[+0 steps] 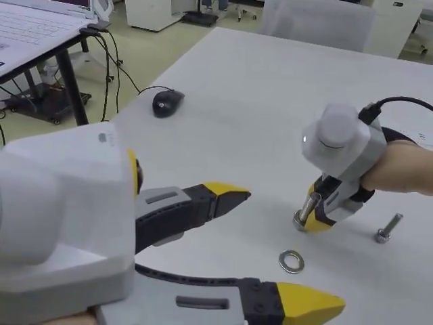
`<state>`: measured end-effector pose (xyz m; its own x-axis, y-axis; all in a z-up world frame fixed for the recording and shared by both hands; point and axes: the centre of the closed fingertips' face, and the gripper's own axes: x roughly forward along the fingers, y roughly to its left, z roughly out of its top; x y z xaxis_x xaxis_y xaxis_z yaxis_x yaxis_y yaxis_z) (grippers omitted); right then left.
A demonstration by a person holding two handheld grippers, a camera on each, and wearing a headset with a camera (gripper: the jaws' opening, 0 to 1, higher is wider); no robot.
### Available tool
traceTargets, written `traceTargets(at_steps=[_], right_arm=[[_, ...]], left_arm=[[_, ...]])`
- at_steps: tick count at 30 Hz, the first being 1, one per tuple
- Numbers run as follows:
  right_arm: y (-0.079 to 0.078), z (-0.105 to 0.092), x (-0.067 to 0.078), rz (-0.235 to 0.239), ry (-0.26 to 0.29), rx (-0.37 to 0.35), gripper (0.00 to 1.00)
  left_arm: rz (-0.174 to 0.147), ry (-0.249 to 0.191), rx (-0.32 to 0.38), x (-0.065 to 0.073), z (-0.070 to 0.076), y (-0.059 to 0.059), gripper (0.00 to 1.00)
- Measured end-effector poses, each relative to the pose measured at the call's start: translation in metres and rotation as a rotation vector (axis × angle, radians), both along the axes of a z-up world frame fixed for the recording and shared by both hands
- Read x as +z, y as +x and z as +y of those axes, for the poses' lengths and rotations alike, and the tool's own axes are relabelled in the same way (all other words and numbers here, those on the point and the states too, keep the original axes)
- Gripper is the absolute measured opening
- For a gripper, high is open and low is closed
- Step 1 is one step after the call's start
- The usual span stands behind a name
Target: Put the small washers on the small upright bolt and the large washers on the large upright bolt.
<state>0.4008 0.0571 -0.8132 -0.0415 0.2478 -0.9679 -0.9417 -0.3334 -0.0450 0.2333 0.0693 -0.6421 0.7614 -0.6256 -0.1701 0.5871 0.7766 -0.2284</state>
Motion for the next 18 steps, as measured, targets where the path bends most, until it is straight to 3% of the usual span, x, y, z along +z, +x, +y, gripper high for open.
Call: traceTargets(at_steps=[6, 18], right_arm=[[0.001, -0.002, -0.001, 0.015, 0.001, -0.005, 0.26], [-0.003, -0.014, 0.015, -0.004, 0.022, -0.031, 0.27]], left_arm=[[-0.002, 0.000, 0.001, 0.001, 0.000, 0.000, 0.73], [-0.006, 0.013, -0.003, 0.003, -0.003, -0.002, 0.73]])
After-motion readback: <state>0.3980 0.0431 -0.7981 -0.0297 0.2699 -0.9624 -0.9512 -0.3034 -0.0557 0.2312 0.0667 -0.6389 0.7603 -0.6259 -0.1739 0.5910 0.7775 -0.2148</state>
